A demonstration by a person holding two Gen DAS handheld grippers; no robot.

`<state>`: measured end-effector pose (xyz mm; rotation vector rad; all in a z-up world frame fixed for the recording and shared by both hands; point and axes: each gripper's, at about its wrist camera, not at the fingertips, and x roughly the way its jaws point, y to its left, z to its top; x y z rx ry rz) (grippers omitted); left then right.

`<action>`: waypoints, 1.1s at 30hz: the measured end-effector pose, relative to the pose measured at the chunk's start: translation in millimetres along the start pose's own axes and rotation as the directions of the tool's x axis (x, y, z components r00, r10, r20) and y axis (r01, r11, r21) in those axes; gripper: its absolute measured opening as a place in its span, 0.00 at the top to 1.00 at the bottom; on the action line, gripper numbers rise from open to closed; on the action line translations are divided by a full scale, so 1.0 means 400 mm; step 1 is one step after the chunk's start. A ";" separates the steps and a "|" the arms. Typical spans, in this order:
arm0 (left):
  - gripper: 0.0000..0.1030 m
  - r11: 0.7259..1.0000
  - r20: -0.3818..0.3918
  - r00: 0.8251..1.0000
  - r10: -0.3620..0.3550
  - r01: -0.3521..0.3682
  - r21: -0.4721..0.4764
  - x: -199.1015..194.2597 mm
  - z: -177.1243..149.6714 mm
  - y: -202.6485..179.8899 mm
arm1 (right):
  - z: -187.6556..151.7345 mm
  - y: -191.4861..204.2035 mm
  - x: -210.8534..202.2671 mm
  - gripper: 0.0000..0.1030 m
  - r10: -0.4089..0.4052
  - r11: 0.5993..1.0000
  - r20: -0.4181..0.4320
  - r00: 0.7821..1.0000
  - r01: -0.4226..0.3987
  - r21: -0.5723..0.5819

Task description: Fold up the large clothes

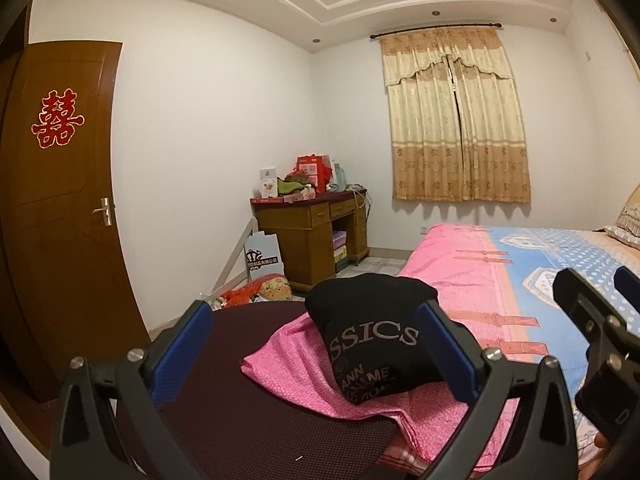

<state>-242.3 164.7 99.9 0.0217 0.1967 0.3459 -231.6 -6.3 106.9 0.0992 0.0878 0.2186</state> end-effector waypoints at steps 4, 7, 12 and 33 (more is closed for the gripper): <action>0.00 1.000 -0.004 1.000 0.001 -0.001 -0.015 -0.004 -0.002 -0.002 | -0.005 -0.006 0.008 0.06 0.003 1.000 -0.022 1.000 -0.003 0.023; 0.00 1.000 -0.015 1.000 0.000 0.000 -0.024 -0.002 -0.004 -0.003 | -0.008 -0.003 0.012 0.06 0.011 1.000 -0.032 0.999 -0.010 0.026; 0.00 1.000 -0.020 1.000 -0.007 0.006 -0.025 -0.004 -0.008 -0.002 | -0.011 0.001 0.013 0.06 0.011 1.000 -0.034 0.999 -0.010 0.028; 0.00 1.000 -0.027 1.000 -0.010 0.010 -0.027 0.000 -0.007 0.003 | -0.021 -0.017 0.028 0.06 0.024 0.998 -0.061 0.998 -0.021 0.052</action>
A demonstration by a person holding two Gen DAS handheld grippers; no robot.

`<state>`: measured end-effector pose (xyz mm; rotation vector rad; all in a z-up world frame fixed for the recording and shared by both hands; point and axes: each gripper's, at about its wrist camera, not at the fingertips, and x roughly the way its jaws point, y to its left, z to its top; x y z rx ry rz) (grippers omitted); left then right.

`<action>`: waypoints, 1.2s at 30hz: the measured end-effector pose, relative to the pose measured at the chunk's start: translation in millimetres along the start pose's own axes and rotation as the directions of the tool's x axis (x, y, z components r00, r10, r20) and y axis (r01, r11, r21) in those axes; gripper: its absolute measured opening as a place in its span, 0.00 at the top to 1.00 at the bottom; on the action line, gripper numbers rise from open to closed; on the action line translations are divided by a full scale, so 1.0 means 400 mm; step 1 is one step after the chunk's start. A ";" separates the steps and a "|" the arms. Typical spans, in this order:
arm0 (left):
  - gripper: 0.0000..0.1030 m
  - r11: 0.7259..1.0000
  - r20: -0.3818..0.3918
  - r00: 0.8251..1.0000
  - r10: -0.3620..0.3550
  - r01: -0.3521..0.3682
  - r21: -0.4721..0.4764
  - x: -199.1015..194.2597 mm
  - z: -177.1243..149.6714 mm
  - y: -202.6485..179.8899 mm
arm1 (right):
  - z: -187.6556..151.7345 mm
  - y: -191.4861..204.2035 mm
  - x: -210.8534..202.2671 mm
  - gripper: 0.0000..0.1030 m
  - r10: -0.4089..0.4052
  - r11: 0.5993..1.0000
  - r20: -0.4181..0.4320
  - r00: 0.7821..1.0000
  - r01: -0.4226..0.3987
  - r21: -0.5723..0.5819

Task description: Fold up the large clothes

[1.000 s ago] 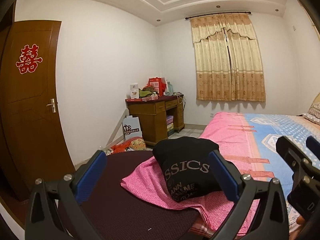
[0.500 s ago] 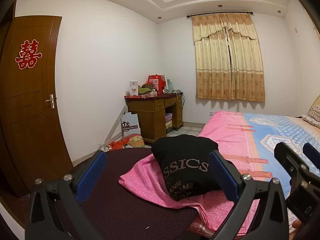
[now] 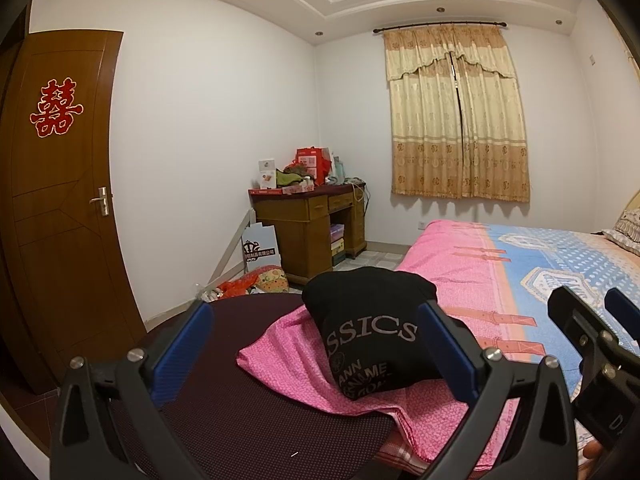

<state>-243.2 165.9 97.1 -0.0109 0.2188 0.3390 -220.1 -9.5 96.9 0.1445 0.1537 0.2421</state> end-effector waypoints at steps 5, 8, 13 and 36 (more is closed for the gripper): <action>0.00 1.000 0.000 1.000 -0.003 0.003 -0.001 0.002 0.001 0.004 | 0.002 -0.001 0.000 0.06 0.001 1.000 0.001 1.000 -0.001 -0.001; 0.00 1.000 0.000 1.000 -0.001 0.001 0.001 0.002 0.001 0.003 | 0.001 -0.001 0.000 0.06 0.000 1.000 0.000 1.000 0.000 -0.001; 0.00 1.000 -0.001 1.000 -0.002 0.002 0.000 0.004 0.002 0.007 | 0.000 0.000 0.001 0.06 0.000 1.000 -0.002 1.000 0.000 -0.002; 0.00 1.000 -0.011 1.000 -0.001 0.001 -0.008 0.011 -0.004 0.014 | -0.010 -0.009 0.000 0.06 -0.017 1.000 -0.002 1.000 0.017 0.008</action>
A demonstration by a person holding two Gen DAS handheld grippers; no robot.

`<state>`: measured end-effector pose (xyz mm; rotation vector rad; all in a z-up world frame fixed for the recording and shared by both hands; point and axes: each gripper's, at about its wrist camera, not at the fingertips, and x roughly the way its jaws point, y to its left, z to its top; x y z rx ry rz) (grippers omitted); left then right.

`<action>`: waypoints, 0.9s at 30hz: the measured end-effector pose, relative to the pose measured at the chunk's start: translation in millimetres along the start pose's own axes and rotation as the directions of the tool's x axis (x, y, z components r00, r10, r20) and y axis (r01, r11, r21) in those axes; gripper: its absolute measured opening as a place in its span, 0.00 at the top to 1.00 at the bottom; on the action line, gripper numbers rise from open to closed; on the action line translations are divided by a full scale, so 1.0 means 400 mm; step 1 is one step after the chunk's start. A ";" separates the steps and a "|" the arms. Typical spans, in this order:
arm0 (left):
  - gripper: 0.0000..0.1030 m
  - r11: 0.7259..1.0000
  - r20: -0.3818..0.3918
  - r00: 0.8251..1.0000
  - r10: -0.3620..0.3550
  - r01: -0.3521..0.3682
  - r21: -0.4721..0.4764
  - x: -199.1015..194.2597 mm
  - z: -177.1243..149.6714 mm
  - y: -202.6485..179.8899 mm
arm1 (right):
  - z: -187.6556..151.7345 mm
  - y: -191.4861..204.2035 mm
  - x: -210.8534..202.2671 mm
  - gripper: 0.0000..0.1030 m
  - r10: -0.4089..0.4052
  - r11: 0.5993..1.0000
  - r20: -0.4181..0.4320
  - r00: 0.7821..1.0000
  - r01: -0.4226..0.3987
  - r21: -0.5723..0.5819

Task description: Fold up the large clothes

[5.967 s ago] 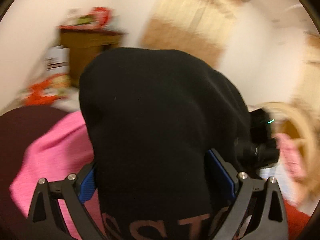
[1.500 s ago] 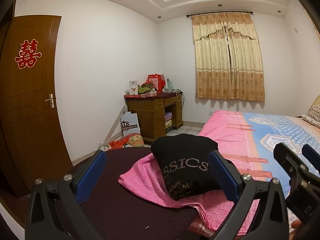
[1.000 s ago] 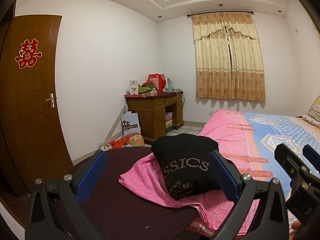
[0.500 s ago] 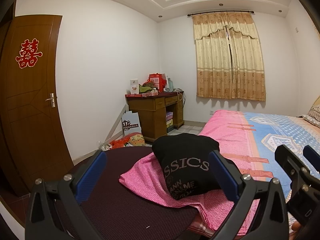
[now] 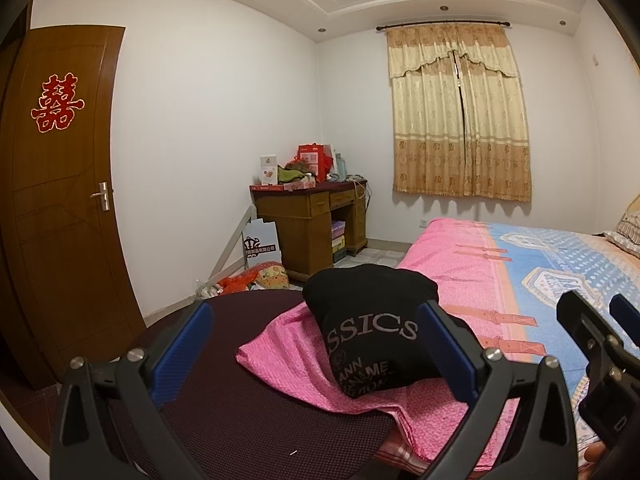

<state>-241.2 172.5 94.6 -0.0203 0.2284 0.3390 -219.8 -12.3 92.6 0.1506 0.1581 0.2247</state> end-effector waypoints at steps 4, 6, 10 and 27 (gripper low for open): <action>0.00 1.000 -0.002 1.000 0.013 -0.013 0.004 0.005 -0.006 -0.002 | -0.004 0.000 0.003 0.06 -0.001 1.000 -0.005 1.000 0.001 0.007; 0.00 1.000 -0.005 1.000 0.017 -0.017 0.006 0.006 -0.008 -0.005 | -0.005 -0.001 0.005 0.06 -0.003 1.000 -0.007 1.000 0.003 0.007; 0.00 1.000 -0.014 1.000 0.022 -0.022 0.003 0.006 -0.009 -0.007 | -0.006 -0.001 0.008 0.06 -0.005 1.000 -0.009 1.000 0.005 0.008; 0.00 0.997 0.005 0.997 0.076 -0.077 0.027 -0.006 -0.012 -0.029 | -0.006 -0.001 0.011 0.06 -0.009 1.000 -0.017 1.000 0.009 0.009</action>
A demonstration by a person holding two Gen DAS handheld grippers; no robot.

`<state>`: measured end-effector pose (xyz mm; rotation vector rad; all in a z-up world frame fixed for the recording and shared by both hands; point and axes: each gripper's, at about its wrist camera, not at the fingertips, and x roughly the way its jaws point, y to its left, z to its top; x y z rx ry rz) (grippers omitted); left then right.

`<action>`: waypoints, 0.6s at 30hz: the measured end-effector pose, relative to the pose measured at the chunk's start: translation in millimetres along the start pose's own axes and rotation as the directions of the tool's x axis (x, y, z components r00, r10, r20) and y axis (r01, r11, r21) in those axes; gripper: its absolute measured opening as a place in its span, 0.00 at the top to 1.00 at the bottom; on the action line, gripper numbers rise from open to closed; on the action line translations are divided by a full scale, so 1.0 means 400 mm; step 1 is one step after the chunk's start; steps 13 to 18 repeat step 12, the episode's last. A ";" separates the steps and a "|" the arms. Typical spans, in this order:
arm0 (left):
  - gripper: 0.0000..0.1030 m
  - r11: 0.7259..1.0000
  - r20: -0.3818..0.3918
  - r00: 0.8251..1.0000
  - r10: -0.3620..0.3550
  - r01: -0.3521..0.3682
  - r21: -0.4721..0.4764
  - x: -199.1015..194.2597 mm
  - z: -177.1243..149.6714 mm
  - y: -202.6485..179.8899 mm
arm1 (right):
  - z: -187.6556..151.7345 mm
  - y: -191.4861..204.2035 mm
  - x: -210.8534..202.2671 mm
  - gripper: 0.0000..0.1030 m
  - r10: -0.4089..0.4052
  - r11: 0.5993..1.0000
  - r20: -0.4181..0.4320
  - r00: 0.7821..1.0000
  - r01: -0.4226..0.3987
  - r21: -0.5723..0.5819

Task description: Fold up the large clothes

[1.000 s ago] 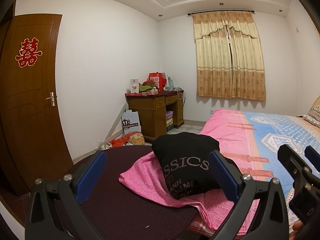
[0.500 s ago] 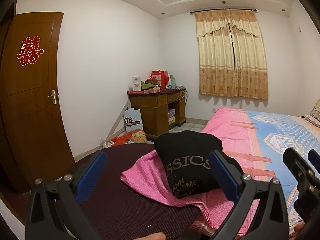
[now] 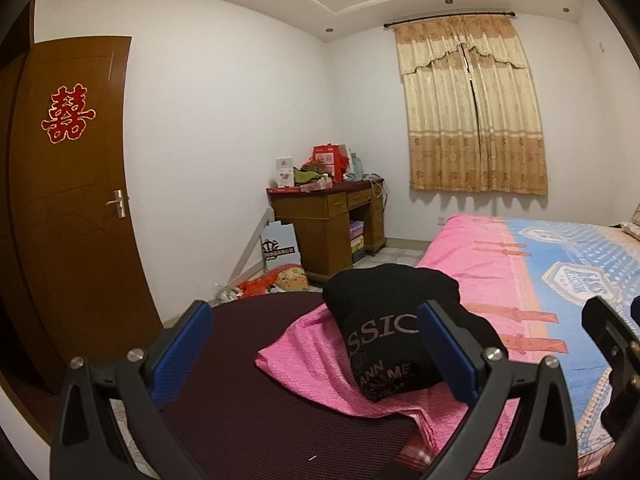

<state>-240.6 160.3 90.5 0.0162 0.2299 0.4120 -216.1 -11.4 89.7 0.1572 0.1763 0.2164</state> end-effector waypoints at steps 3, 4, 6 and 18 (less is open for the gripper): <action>0.00 1.000 -0.009 1.000 -0.022 0.022 -0.006 0.003 0.001 0.002 | 0.000 0.001 0.000 0.06 -0.002 1.000 0.000 1.000 0.002 0.000; 0.00 0.999 -0.006 0.999 -0.031 0.031 -0.004 0.003 -0.001 0.001 | 0.000 0.000 0.000 0.06 -0.001 1.000 -0.001 1.000 0.001 0.000; 0.00 1.000 -0.010 1.000 -0.028 0.028 -0.002 0.004 0.000 0.000 | -0.002 0.002 0.000 0.06 -0.001 1.000 -0.001 1.000 0.001 0.001; 0.00 0.999 -0.028 0.999 -0.033 0.033 -0.012 0.008 0.002 -0.001 | -0.005 0.000 -0.001 0.06 -0.001 1.000 -0.004 1.000 0.001 0.004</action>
